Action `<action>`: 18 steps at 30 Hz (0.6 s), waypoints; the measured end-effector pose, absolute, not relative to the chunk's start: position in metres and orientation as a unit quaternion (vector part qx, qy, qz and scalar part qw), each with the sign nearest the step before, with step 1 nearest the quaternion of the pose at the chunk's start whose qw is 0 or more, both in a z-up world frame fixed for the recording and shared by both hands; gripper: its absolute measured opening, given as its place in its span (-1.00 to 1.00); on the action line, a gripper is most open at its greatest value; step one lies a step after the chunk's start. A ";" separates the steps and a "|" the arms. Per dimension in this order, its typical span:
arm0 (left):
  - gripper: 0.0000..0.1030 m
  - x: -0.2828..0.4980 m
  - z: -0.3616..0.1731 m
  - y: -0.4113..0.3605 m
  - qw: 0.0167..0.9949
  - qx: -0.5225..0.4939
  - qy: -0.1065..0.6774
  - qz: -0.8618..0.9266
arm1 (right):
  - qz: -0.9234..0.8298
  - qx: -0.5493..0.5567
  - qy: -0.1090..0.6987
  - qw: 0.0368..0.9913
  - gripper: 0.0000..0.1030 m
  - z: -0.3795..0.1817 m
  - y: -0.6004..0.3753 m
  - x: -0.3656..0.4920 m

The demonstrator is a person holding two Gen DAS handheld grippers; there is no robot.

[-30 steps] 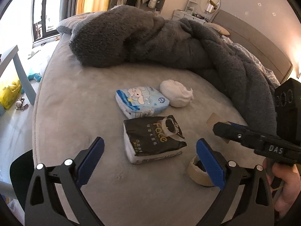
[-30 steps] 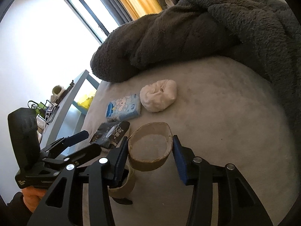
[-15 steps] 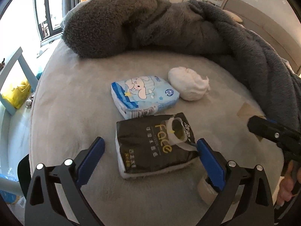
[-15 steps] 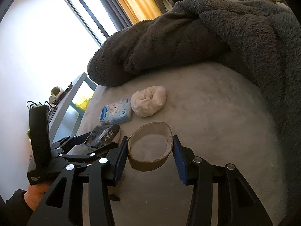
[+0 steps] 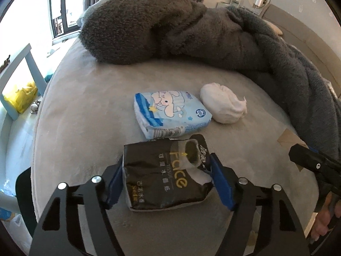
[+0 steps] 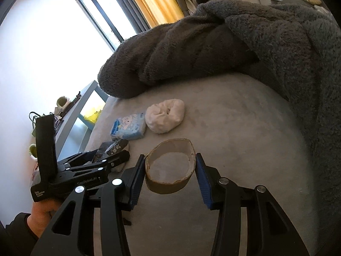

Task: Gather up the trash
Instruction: 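Carry the tissue pack and tape roll over the green bin with both grippers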

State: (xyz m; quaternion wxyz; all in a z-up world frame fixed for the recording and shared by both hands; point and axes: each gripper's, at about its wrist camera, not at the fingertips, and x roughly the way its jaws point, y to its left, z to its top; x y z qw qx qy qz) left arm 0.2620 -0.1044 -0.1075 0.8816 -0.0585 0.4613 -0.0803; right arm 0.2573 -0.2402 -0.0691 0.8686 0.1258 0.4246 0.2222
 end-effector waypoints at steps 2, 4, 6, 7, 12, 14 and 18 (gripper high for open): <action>0.42 0.258 -0.105 -0.098 0.882 -0.061 0.459 -0.087 | 0.224 0.124 0.423 0.869 -0.09 -0.067 -0.234 0.257; 0.40 0.255 -0.103 -0.094 0.882 -0.059 0.458 -0.093 | 0.225 0.123 0.422 0.869 -0.09 -0.065 -0.229 0.258; 0.39 0.250 -0.101 -0.089 0.882 -0.059 0.456 -0.099 | 0.229 0.122 0.421 0.869 -0.09 -0.064 -0.220 0.257; 0.39 0.247 -0.099 -0.085 0.882 -0.060 0.456 -0.101 | 0.232 0.120 0.422 0.868 -0.09 -0.063 -0.214 0.257; 0.39 0.234 -0.092 -0.067 0.886 -0.065 0.448 -0.101 | 0.240 0.113 0.420 0.868 -0.09 -0.059 -0.189 0.253; 0.39 0.228 -0.089 -0.057 0.887 -0.066 0.446 -0.098 | 0.245 0.111 0.420 0.867 -0.09 -0.058 -0.177 0.252; 0.39 0.219 -0.085 -0.039 0.888 -0.068 0.444 -0.095 | 0.255 0.103 0.420 0.865 -0.09 -0.056 -0.152 0.247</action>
